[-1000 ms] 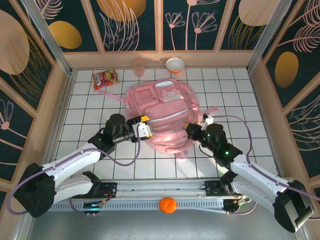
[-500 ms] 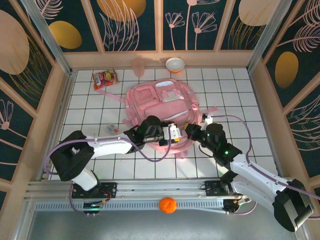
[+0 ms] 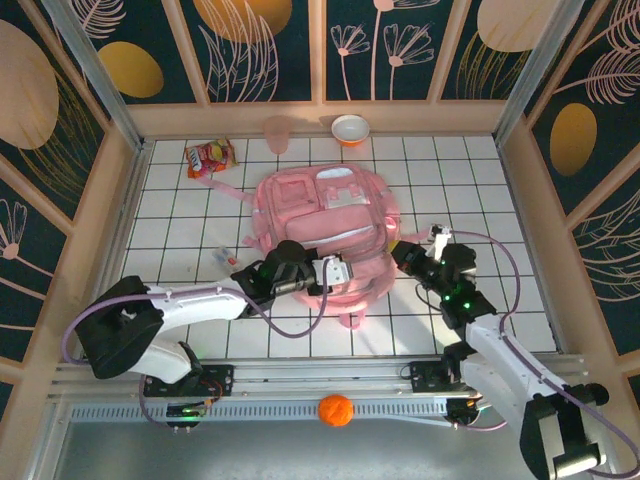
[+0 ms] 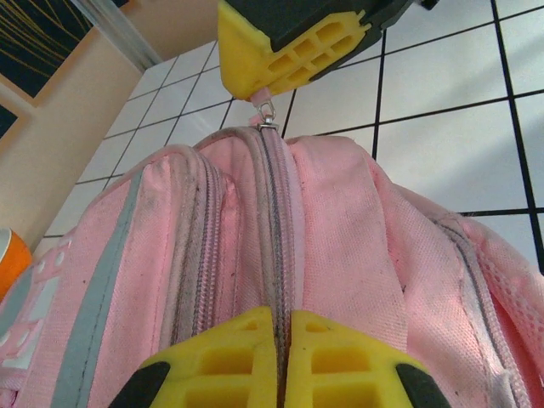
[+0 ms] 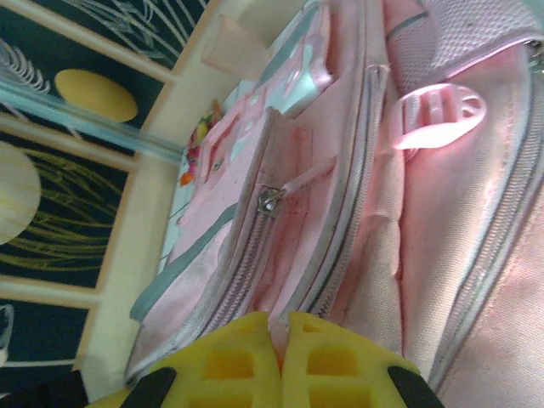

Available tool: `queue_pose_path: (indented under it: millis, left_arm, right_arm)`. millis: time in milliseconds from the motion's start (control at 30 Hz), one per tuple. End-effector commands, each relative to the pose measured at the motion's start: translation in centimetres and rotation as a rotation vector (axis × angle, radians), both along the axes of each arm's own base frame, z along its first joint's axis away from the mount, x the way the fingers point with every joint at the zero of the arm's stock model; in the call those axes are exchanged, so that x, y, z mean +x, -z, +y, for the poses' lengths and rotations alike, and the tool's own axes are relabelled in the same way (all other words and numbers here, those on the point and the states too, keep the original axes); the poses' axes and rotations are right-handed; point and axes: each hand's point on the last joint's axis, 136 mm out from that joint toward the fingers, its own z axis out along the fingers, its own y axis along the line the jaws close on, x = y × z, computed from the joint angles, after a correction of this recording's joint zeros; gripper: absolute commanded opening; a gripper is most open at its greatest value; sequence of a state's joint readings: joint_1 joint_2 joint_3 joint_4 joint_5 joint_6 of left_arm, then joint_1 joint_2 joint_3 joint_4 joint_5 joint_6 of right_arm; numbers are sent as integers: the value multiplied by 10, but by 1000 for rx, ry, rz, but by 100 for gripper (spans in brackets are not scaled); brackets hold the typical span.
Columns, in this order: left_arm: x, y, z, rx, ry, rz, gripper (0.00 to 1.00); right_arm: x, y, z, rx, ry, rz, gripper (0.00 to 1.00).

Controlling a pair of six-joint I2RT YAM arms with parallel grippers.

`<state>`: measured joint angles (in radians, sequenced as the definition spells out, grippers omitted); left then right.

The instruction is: Pack books, pencil case, and school supplies into a backpack

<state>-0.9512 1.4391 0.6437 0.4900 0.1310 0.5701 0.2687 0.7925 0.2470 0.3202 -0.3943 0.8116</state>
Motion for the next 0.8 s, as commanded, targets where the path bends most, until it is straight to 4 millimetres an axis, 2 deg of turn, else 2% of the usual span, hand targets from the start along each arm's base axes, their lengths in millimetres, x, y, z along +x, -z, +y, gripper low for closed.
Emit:
queue_pose_path:
  millis: [0, 133, 333, 467, 567, 633, 767]
  left_arm:
    - [-6, -14, 10, -54, 5, 3, 0]
    - [-28, -30, 11, -120, 108, -13, 0]
    - [-46, -36, 17, -104, 182, -30, 0]
    - [-59, -42, 22, -132, 233, -55, 0]
    - [-67, -42, 25, -135, 263, -60, 0]
    - [-65, -41, 27, -130, 243, -66, 0]
    - [-69, -38, 32, -109, 263, -84, 0]
  right_arm:
    - [31, -16, -42, 18, 182, -89, 0]
    - [49, -11, -57, 63, 203, -80, 0]
    - [79, -8, -56, 94, 192, -75, 0]
    - [107, -3, -57, 96, 201, -58, 0]
    - [128, 5, -57, 126, 200, -41, 0]
    - [139, 7, -55, 151, 189, -40, 0]
    - [155, 15, -50, 136, 181, -25, 0]
